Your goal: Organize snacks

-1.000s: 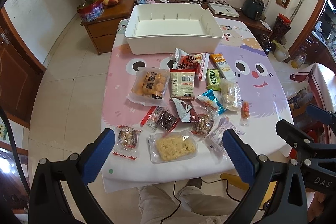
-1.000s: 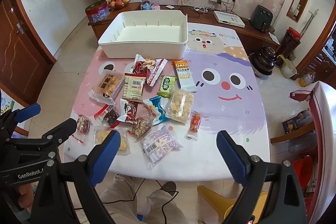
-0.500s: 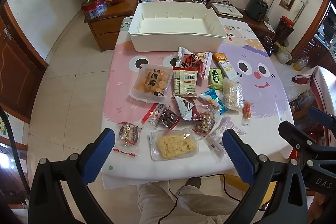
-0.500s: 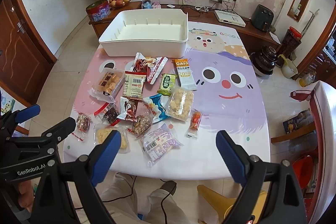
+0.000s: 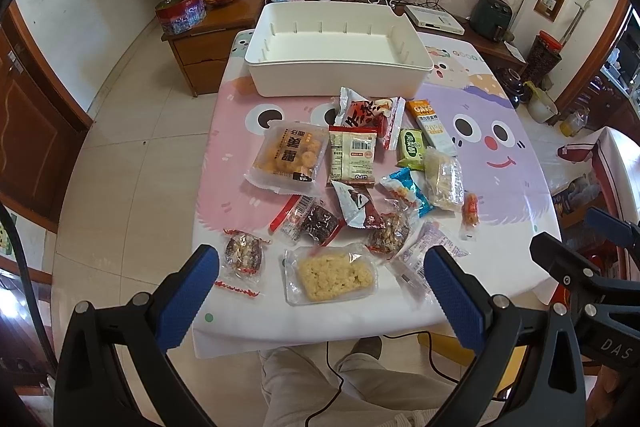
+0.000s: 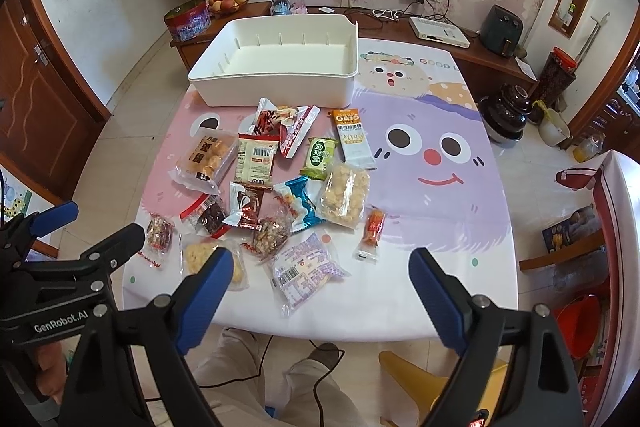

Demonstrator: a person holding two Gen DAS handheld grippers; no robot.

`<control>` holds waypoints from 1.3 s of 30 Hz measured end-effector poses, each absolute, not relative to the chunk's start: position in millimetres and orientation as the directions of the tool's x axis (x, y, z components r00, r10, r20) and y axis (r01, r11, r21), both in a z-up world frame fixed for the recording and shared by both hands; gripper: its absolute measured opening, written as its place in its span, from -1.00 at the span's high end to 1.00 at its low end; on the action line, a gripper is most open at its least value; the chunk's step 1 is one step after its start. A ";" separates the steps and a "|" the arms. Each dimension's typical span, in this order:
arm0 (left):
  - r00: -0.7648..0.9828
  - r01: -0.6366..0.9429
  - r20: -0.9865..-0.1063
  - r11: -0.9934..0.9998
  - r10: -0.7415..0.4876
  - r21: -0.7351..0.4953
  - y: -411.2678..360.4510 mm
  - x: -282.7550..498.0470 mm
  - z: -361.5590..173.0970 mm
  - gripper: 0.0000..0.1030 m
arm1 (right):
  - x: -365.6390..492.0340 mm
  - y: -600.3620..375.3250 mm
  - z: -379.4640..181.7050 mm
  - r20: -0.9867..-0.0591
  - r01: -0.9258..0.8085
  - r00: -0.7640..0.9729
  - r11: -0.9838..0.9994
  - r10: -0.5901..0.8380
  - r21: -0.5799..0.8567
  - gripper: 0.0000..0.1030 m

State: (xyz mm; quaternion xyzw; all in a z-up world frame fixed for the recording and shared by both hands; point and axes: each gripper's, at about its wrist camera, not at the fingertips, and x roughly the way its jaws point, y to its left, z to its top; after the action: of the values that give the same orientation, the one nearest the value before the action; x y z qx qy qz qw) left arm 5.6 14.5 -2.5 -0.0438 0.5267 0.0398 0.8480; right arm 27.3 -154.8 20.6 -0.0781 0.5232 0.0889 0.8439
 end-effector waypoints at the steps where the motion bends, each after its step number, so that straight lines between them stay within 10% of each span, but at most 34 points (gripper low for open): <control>1: 0.442 -0.115 -0.897 0.993 0.022 -0.033 14.5 5.1 -3.0 -0.98 | 25.6 -155.0 19.2 -0.898 -0.232 0.436 0.972 0.069 -0.038 -0.74; 39: 0.323 -0.242 -0.943 0.970 0.082 0.001 104.8 8.3 -75.2 -0.98 | 51.9 -150.7 -35.5 -0.970 -0.216 0.224 0.975 0.097 0.048 -0.60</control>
State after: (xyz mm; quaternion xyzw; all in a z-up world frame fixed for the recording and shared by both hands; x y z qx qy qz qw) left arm 8.3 104.8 -75.2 -0.0698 0.5734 0.0999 0.8102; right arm 51.9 -150.7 -35.5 -0.0484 0.6146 0.1005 0.7809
